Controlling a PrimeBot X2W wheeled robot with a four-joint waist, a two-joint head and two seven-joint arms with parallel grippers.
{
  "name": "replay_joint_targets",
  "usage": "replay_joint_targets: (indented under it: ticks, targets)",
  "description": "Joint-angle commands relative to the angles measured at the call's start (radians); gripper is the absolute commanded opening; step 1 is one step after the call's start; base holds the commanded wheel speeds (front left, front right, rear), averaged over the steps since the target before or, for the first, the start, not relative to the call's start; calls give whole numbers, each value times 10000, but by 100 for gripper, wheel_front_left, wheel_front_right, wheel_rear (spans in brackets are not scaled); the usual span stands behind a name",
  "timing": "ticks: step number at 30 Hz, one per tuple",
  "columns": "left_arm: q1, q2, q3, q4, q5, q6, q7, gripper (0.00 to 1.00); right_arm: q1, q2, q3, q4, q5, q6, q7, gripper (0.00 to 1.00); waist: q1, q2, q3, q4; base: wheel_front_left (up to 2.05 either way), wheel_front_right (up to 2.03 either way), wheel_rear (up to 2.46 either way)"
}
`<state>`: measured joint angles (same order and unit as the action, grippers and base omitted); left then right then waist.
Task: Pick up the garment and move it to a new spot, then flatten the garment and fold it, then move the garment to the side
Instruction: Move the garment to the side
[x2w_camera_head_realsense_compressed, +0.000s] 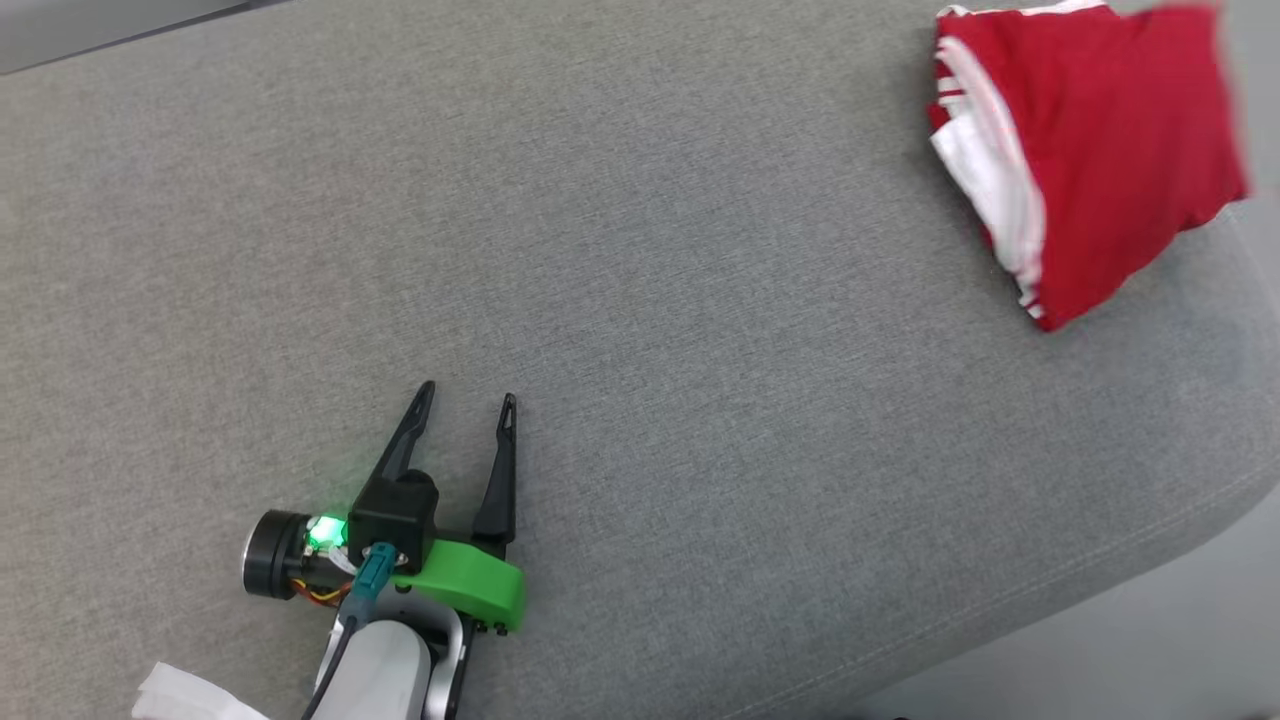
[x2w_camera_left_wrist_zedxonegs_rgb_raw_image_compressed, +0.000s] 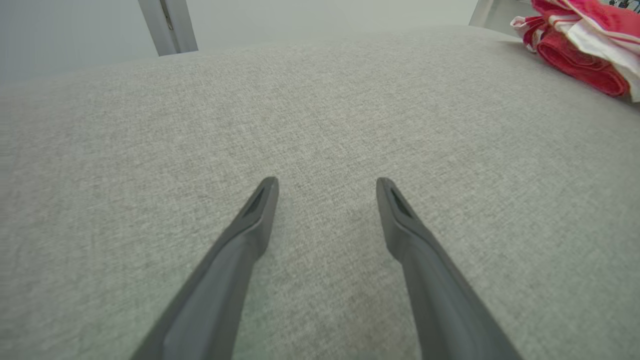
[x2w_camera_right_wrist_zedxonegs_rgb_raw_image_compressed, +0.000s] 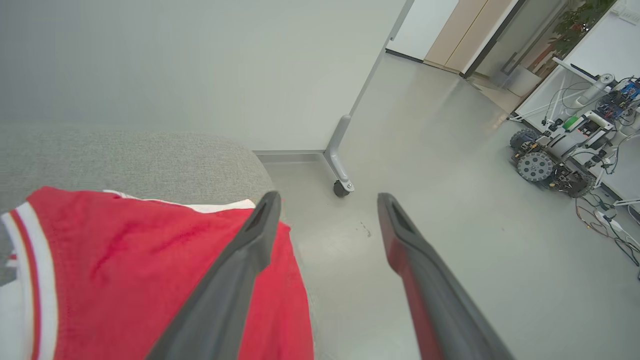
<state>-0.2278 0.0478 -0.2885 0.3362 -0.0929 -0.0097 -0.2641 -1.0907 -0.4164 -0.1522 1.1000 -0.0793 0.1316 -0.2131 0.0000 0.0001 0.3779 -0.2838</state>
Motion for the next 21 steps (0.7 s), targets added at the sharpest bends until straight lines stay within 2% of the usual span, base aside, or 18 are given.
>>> replay_joint_targets:
  ticks: [1,5,9,11,15,21]
  targets:
    - [-185,60,90,26,112,51,5,100,203,173,-279,-94,-198,-21,-231,100,0,-1,27,73,0,0,0]
    - [-148,62,240,-22,33,171,5,100,485,1060,-801,-940,-532,-21,-517,100,0,-1,-146,149,0,0,0]
    - [-4,62,451,-107,-22,318,5,100,1402,2181,-464,-3335,-54,-21,-517,100,0,-1,-418,307,0,0,0]
    - [98,60,539,-180,-96,395,5,100,1994,2544,-175,-4458,311,-21,-520,100,0,-1,-596,444,0,0,0]
    - [244,58,708,-298,-222,519,5,100,3272,3060,341,-6109,897,-21,-521,100,0,-1,-990,822,0,0,0]
    - [540,57,834,-502,-317,663,5,100,5123,3506,636,-7164,1396,-19,-523,100,0,-1,-1592,1504,0,0,0]
